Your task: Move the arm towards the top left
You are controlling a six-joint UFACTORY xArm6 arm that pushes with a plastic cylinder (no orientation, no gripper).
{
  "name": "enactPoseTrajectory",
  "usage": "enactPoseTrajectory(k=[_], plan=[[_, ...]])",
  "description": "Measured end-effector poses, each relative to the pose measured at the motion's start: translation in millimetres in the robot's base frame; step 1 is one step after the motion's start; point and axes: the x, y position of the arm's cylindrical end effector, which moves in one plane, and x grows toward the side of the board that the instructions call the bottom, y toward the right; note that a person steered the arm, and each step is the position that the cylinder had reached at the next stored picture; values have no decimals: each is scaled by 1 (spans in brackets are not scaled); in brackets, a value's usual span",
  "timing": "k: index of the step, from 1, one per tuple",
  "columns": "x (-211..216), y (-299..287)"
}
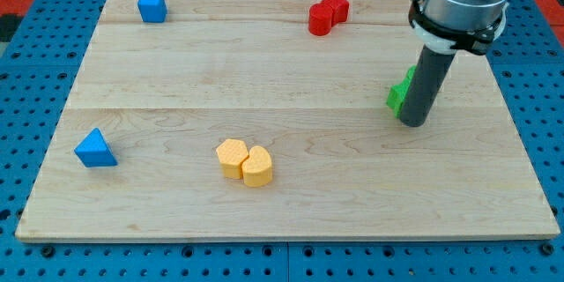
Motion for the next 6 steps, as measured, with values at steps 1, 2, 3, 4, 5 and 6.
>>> enactPoseTrajectory(k=[1, 2, 3, 4, 5, 6], plan=[[39, -1], [35, -41], [-1, -79], [-16, -132], [-44, -171], [-99, -187]])
